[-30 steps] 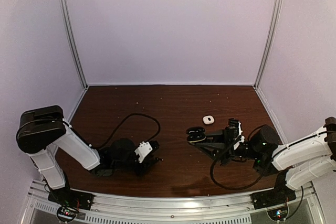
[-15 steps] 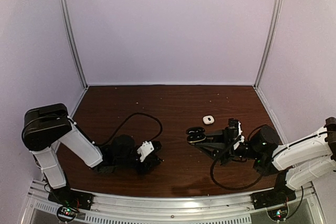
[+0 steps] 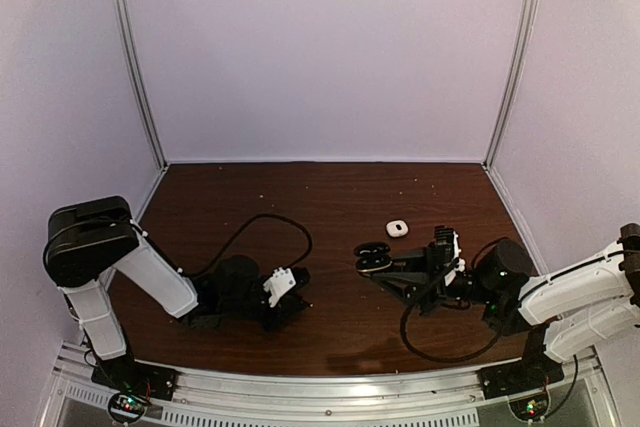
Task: Insert the wireless bluetooth earbuds into the charging case
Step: Pick up the right earbud from the center of the board, then insert the right earbud into the right side groove of the charging case.
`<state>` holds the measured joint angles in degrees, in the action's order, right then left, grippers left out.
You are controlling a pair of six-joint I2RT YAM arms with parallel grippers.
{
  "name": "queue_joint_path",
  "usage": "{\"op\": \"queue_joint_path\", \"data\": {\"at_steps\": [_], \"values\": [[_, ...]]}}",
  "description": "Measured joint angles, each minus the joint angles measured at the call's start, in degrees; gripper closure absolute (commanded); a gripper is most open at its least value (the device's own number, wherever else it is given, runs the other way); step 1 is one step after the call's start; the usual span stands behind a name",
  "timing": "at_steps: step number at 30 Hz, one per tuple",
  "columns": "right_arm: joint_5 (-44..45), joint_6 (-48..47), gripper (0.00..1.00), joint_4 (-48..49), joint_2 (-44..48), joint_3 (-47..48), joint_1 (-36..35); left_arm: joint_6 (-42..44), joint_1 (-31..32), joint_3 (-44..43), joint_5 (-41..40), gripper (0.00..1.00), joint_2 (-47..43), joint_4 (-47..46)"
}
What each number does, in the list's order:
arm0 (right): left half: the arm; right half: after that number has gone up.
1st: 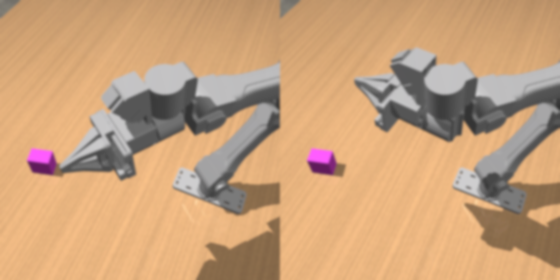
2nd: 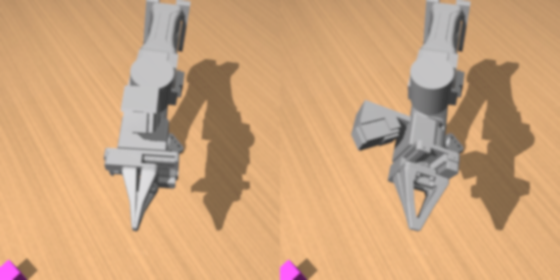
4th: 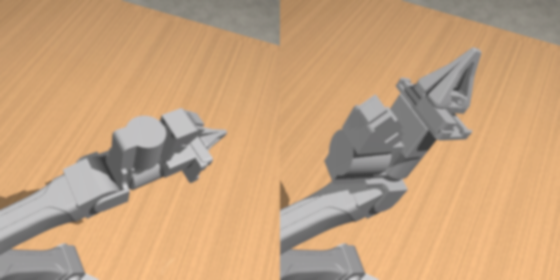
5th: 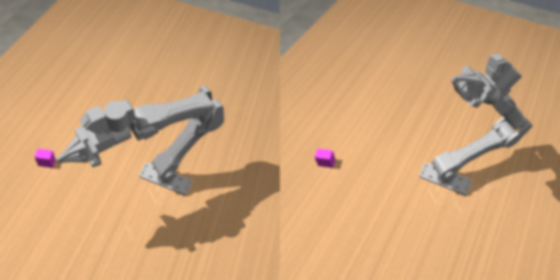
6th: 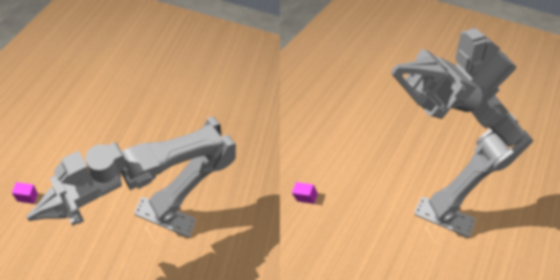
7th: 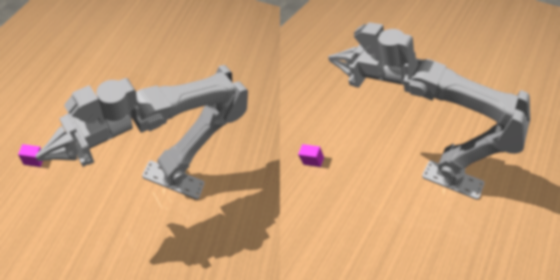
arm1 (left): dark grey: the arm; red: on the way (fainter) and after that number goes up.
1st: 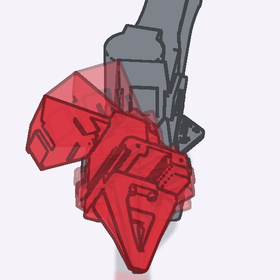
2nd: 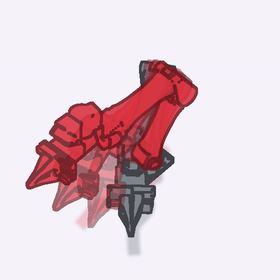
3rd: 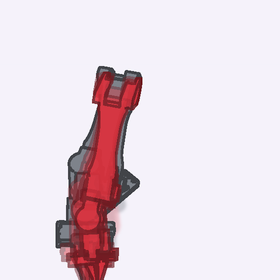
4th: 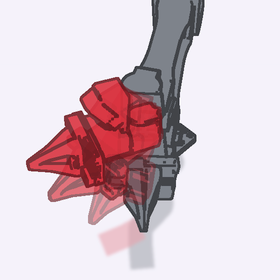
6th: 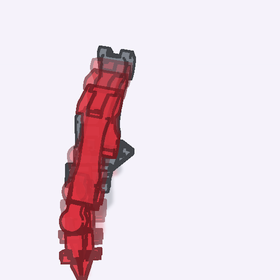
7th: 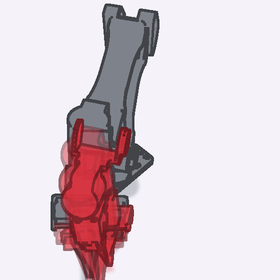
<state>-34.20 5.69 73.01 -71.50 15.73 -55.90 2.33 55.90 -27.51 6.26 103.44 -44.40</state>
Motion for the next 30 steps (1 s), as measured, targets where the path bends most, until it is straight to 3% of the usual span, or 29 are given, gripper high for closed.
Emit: {"op": "queue_joint_path", "data": {"at_steps": [7,12,25,30], "values": [[0.0,0.0,1.00,0.0,0.0,0.0,0.1,0.6,0.0,-0.3,-0.2,0.89,-4.2,6.1],[0.0,0.0,1.00,-0.1,0.0,-0.1,0.4,0.9,0.0,-0.6,-1.9,0.90,-13.0,12.3],[-0.8,-0.7,1.00,0.0,-0.2,-0.7,0.4,6.1,7.6,-10.6,-12.1,0.91,-34.9,34.9],[-3.3,-2.8,1.00,-1.3,-0.3,-0.6,0.4,8.3,9.5,-12.7,-14.9,0.92,-39.3,40.9]]}}
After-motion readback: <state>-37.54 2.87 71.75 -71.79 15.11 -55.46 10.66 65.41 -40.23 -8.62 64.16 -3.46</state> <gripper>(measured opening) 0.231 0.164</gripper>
